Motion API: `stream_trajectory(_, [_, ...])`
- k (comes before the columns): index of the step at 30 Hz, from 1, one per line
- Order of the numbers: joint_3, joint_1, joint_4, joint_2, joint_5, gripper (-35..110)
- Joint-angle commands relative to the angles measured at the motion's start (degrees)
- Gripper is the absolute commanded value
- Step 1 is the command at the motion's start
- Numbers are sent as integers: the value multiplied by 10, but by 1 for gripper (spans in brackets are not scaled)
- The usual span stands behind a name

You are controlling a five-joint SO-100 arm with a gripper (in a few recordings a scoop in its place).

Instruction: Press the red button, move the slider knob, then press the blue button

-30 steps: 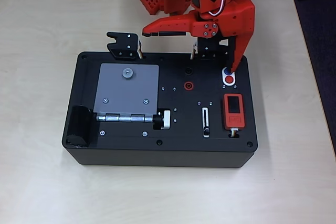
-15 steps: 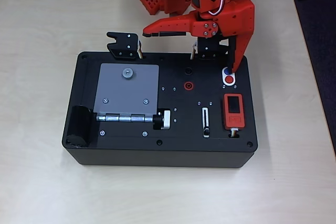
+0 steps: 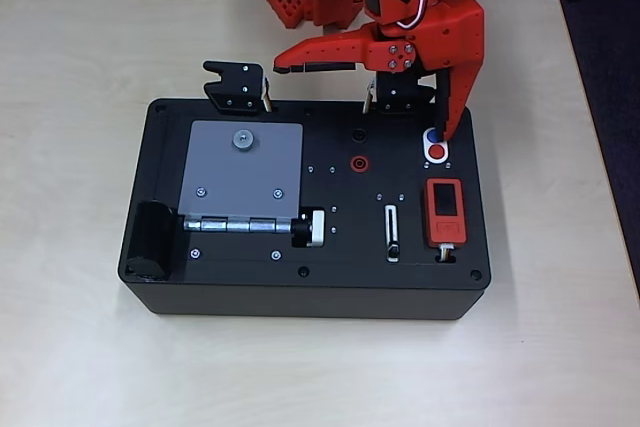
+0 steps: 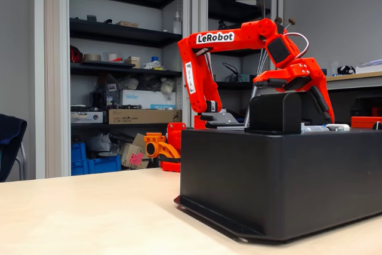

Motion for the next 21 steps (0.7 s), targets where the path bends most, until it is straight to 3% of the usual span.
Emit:
stream_trajectory(1, [-7,-8,10,14,-4,101])
stream_trajectory(8, [-139,6,92,7,-54,99])
stream_trajectory(12, [-165,20,84,15,-87,94])
stream_trajectory(15, [-146,33,46,48,-105,84])
stream_trajectory(21, [-18,51,-63,177,-83,50])
